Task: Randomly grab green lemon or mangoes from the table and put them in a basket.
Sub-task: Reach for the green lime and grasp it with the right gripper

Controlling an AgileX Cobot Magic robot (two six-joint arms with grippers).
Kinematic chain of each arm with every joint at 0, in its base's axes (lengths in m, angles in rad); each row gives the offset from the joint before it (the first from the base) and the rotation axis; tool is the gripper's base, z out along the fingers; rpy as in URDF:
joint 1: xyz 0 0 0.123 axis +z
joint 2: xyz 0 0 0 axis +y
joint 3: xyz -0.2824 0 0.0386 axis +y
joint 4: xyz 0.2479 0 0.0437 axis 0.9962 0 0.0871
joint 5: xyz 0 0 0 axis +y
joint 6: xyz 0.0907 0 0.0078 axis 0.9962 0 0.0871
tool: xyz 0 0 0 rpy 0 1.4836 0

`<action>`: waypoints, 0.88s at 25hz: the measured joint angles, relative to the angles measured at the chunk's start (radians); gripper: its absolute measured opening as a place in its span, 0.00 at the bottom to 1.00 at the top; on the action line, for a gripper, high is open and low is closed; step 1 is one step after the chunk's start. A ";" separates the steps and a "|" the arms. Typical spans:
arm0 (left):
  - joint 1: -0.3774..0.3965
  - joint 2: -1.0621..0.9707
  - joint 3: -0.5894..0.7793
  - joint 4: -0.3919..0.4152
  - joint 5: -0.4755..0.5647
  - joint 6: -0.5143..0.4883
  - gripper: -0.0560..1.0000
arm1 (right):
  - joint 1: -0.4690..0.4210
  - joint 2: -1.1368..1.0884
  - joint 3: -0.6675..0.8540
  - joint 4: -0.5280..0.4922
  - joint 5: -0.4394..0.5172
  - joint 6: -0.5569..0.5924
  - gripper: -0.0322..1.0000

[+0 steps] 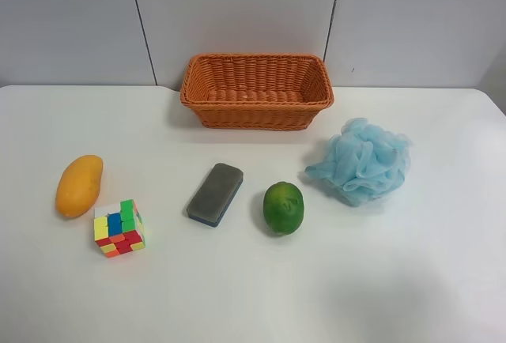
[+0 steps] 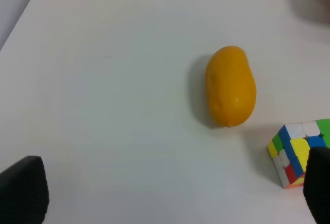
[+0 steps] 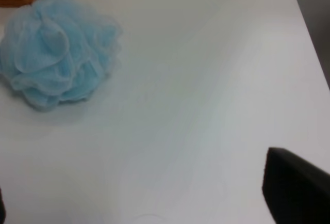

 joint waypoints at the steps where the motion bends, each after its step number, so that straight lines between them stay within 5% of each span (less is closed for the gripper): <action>1: 0.000 0.000 0.000 0.000 0.000 0.000 0.99 | 0.000 0.000 0.000 0.000 0.000 0.000 0.99; 15: 0.000 0.000 0.000 0.000 0.000 0.000 0.99 | 0.000 0.016 0.000 0.016 0.000 -0.003 0.99; 22: 0.000 0.000 0.000 0.000 0.000 0.000 0.99 | 0.000 0.276 -0.053 0.096 -0.042 -0.066 0.99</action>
